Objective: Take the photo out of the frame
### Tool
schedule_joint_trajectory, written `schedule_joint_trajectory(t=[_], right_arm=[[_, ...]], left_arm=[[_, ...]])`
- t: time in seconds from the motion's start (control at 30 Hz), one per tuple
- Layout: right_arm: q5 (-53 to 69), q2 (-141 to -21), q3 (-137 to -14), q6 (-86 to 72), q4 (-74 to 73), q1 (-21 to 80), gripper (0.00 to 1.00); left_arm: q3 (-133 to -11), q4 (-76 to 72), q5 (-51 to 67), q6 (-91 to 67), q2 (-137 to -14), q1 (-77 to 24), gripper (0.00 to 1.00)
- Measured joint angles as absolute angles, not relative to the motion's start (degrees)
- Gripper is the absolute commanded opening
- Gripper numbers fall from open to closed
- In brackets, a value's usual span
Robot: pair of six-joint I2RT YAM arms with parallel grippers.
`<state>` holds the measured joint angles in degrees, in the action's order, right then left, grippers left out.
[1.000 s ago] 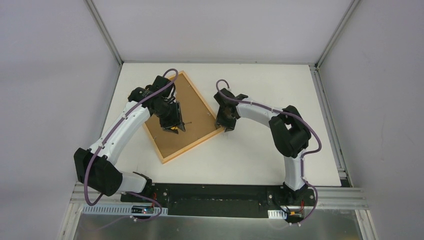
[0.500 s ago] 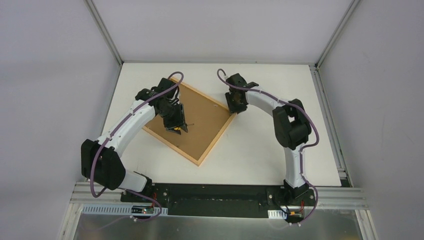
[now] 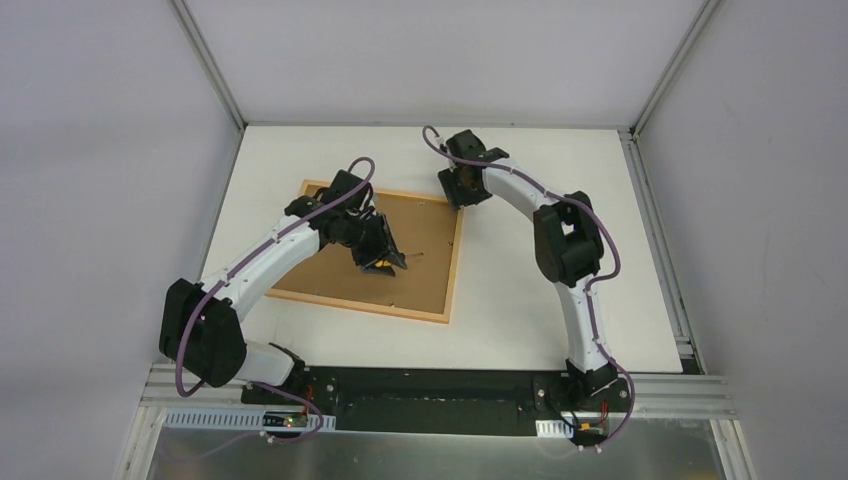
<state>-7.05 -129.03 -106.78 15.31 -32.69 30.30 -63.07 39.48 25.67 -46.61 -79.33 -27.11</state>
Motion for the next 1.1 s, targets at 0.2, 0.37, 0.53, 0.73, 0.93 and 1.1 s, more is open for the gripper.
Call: schedule_joint_trajectory(t=[0.2, 0.37, 0.53, 0.73, 0.93, 1.1], right_arm=[[-2.35, -124.14, -100.33, -0.80, -37.58, 29.21, 0.63], [2.26, -120.66, -95.00, -10.79, -38.54, 28.67, 0.45], [3.49, -120.70, -95.15, -15.62, -38.79, 28.34, 0.34], [4.99, -120.73, -95.15, -16.21, -38.81, 28.32, 0.36], [6.22, -121.69, -95.46, -15.44, -38.85, 28.32, 0.40], [6.48, -122.87, -96.75, -14.20, -38.98, 28.32, 0.40]], left_arm=[[-62.17, 31.07, 25.96, -52.56, -81.45, -29.41, 0.00], [-64.95, 27.24, 25.65, -54.08, -86.41, -31.62, 0.00], [-68.55, 25.93, 25.74, -54.52, -90.78, -31.79, 0.00], [-70.57, 26.65, 25.61, -54.46, -94.41, -31.79, 0.00], [-74.30, 27.11, 26.00, -53.19, -97.51, -31.79, 0.00], [-76.03, 29.69, 27.24, -51.42, -100.27, -31.79, 0.00]])
